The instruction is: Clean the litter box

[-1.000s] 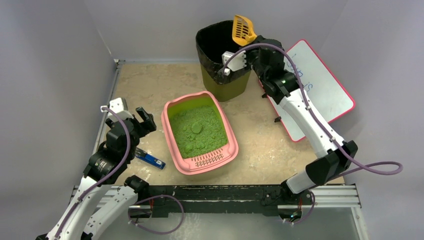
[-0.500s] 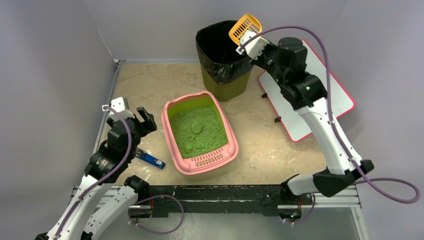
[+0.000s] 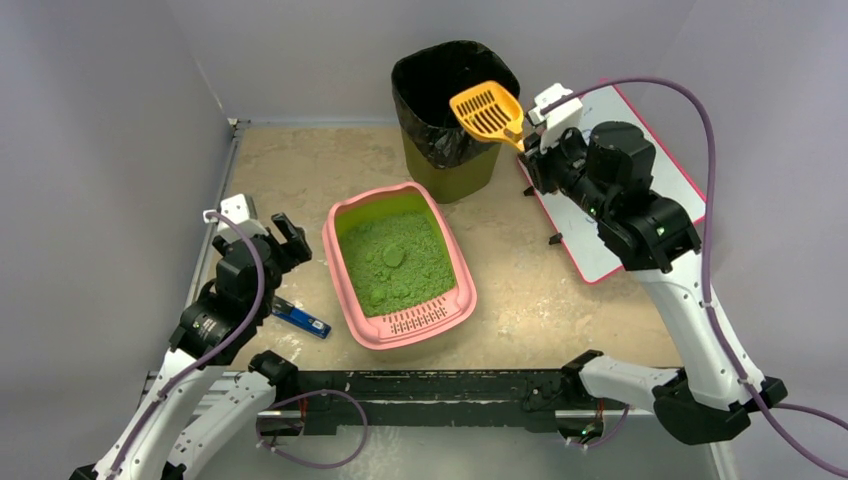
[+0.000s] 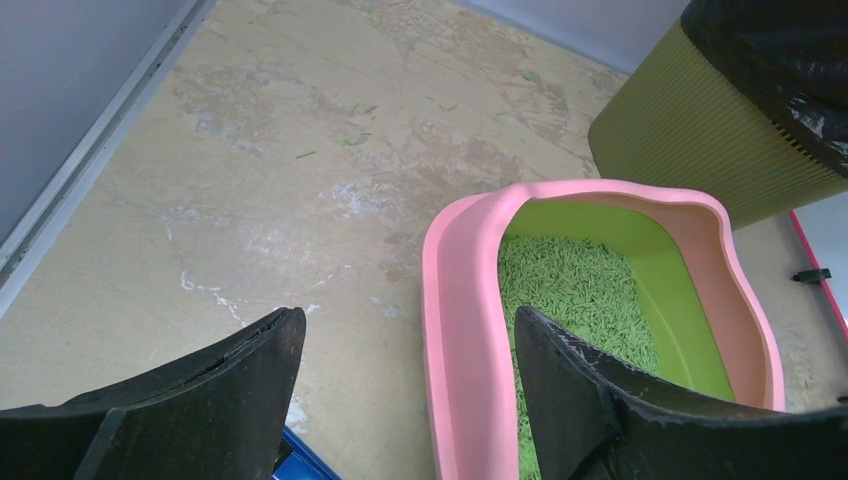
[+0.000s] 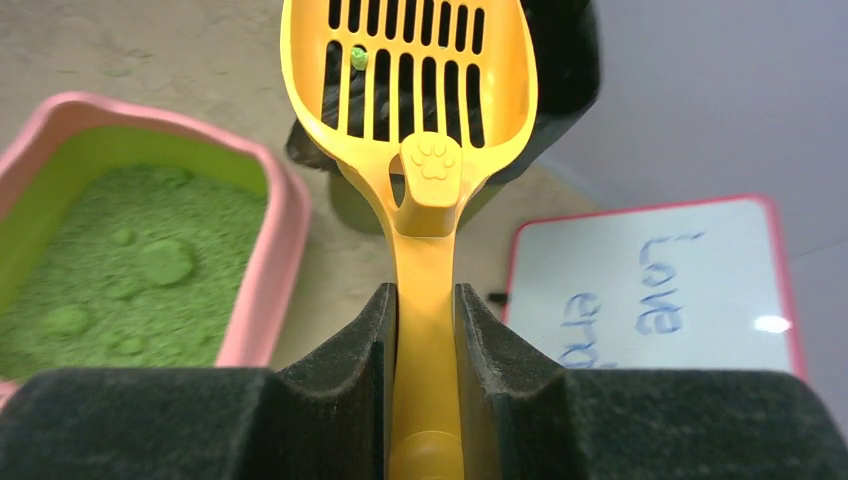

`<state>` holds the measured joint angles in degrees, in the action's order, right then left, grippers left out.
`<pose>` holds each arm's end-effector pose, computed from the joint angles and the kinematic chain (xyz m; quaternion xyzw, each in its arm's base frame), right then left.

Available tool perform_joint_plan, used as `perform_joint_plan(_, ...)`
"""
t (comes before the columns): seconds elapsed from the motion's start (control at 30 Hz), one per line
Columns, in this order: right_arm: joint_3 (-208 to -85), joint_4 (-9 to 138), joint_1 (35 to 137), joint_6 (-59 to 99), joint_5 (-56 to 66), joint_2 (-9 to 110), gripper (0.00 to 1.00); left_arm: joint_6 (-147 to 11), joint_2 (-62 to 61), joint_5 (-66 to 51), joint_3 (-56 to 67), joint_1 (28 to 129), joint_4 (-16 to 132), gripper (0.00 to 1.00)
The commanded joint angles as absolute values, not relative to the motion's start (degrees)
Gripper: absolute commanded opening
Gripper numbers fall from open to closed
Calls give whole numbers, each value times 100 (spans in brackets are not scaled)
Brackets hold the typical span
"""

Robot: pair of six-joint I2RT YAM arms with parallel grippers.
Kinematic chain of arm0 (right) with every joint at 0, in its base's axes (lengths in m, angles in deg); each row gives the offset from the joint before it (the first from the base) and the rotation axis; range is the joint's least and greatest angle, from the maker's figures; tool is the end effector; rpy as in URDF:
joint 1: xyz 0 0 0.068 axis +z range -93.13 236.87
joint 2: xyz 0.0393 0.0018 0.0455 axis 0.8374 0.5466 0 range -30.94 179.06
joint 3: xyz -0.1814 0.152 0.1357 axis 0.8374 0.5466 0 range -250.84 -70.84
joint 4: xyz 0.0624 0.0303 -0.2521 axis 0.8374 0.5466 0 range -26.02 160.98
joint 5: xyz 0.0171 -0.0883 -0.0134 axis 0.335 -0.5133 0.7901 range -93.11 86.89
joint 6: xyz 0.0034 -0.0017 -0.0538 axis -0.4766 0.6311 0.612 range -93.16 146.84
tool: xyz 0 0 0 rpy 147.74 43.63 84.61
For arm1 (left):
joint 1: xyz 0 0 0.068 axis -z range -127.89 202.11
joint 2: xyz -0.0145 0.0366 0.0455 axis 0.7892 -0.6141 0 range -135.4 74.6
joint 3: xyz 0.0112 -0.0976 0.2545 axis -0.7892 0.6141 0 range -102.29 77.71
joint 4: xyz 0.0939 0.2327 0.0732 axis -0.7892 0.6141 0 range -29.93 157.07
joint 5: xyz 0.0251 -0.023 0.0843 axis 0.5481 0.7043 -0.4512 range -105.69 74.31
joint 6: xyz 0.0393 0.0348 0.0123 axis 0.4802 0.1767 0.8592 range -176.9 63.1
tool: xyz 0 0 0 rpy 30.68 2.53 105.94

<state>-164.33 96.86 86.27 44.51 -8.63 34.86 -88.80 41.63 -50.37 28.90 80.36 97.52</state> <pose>0.1845 0.1000 0.5113 -0.2647 0.6892 0.0334 0.6737 0.1098 -0.0360 0.3436 -0.1926 0.7838 -0.0555 0.5878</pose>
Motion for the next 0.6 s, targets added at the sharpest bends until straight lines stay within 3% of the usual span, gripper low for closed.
perform_joint_plan(0.0,-16197,10277,8700,2984,-589,3271,0,-8952,4311,-5305,2863,8024,9645,76)
perform_joint_plan(0.2,-15696,10363,8889,2212,87,2997,0,-8996,4243,-5446,2858,8024,9681,76)
perform_joint_plan(0.57,-14858,10059,10016,1933,164,3002,0,-9154,3790,-5604,2755,8024,9795,71)
